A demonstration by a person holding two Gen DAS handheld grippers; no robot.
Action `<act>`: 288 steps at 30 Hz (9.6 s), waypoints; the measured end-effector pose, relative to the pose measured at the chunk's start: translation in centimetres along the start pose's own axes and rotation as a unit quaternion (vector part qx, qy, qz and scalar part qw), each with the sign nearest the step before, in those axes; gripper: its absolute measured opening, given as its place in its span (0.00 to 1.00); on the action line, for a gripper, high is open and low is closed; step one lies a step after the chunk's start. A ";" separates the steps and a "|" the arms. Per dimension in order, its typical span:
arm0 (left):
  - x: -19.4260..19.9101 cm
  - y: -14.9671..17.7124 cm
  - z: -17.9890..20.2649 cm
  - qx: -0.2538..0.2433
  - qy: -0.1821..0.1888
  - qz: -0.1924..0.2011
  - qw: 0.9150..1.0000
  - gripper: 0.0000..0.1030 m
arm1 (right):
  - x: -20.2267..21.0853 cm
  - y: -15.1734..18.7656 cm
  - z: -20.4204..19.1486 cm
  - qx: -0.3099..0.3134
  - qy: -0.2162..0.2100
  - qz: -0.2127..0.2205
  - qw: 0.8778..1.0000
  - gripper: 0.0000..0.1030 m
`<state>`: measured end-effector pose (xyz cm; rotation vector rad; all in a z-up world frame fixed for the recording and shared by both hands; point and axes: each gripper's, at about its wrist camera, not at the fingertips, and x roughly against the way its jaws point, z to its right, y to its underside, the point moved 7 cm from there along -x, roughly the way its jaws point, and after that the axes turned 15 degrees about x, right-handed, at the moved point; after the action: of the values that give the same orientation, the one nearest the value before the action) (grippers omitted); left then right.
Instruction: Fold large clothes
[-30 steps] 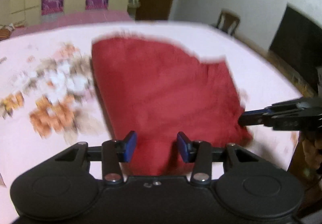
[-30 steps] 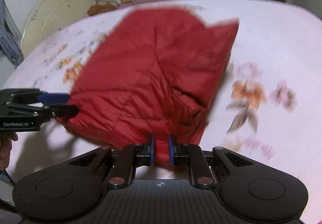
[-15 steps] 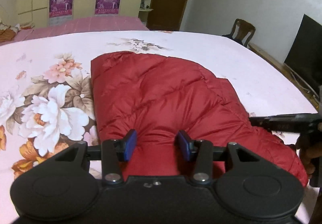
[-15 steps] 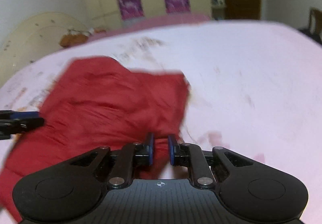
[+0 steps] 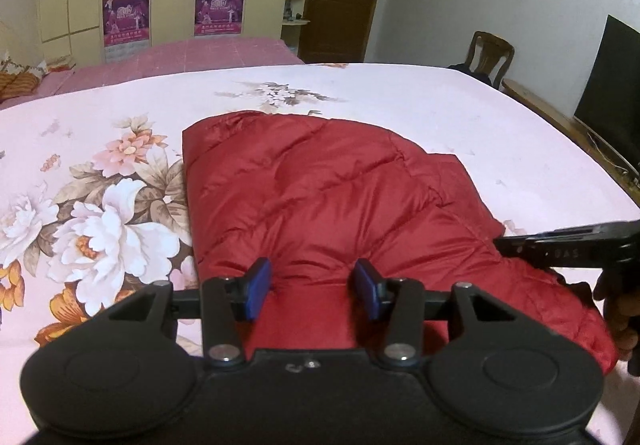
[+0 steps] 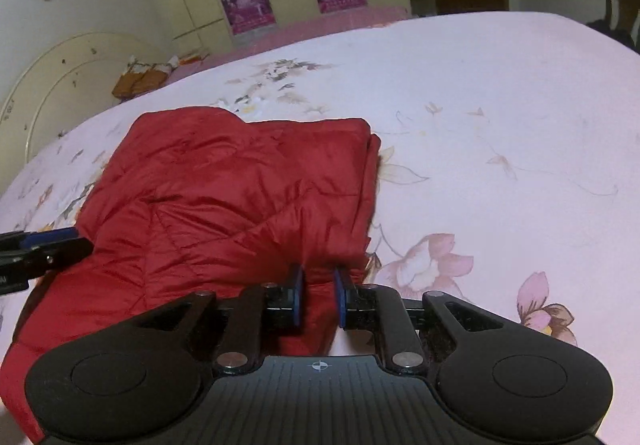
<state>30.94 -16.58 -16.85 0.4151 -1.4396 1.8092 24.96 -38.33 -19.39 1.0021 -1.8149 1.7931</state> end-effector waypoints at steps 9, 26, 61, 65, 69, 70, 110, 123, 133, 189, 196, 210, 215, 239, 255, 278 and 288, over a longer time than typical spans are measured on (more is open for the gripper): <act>0.9 -1.8 -0.1 0.005 0.000 0.017 1.000 0.53 | 2.9 -3.6 -1.1 0.013 -0.004 0.050 0.999 0.14; 0.6 -0.2 -2.6 0.037 -0.010 -0.012 0.999 0.84 | 2.5 -0.9 2.3 -0.108 -0.053 0.050 0.991 0.36; -1.2 0.4 -4.5 0.241 0.113 -0.066 0.962 0.65 | -1.5 -1.2 3.0 -0.182 -0.211 -0.020 0.960 0.25; 1.1 -0.3 -3.6 0.219 0.116 -0.041 0.968 0.62 | 0.1 -1.8 2.3 -0.165 -0.209 0.003 0.964 0.20; 3.3 -1.4 -3.7 0.208 0.127 -0.015 0.970 0.60 | 1.8 -2.6 0.6 -0.148 -0.214 0.017 0.965 0.19; 3.8 -1.6 -3.9 0.205 0.128 -0.010 0.970 0.60 | 2.2 -3.0 -0.1 -0.142 -0.214 0.021 0.966 0.19; 17.6 -2.3 -40.5 0.241 0.053 0.033 0.968 0.72 | -5.9 -6.9 -31.7 -0.040 -0.058 0.011 0.997 0.33; 6.7 -10.2 -34.8 0.085 0.036 0.011 0.996 0.53 | -14.0 -14.5 -43.0 0.122 -0.115 0.024 0.986 0.12; 6.9 -9.9 -36.2 0.108 0.025 0.004 0.994 0.54 | -16.2 -11.8 -36.1 0.056 -0.052 -0.008 0.997 0.12; 32.4 7.6 -23.3 0.067 -0.133 0.133 0.980 1.00 | 12.1 2.6 -40.9 0.087 -0.058 0.046 0.993 0.38; 35.3 10.2 -22.1 0.082 -0.136 0.113 0.981 1.00 | 16.9 5.0 -40.7 0.087 -0.020 0.065 0.994 1.00; 40.1 13.6 -17.5 0.064 -0.125 0.122 0.983 1.00 | 25.4 8.0 -41.3 0.078 0.036 0.095 0.992 1.00; 40.9 14.4 -17.5 0.075 -0.127 0.123 0.981 1.00 | 26.3 8.9 -41.8 0.085 0.039 0.092 0.991 1.00; 41.4 14.5 -17.0 0.072 -0.125 0.135 0.980 1.00 | 27.1 9.0 -42.0 0.097 0.031 0.106 0.989 1.00; 41.2 14.1 -16.9 0.071 -0.123 0.136 0.980 1.00 | 27.4 9.1 -41.6 0.099 0.030 0.112 0.988 1.00; 41.2 14.4 -17.1 0.071 -0.120 0.140 0.980 1.00 | 27.5 9.2 -41.5 0.102 0.029 0.111 0.988 1.00; 41.2 14.3 -17.1 0.067 -0.118 0.140 0.981 1.00 | 27.1 9.1 -41.4 0.101 0.027 0.109 0.989 1.00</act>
<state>-2.74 13.39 -4.28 0.5330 -1.6076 2.1493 -7.92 -4.34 -2.08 0.8426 -1.7959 2.1499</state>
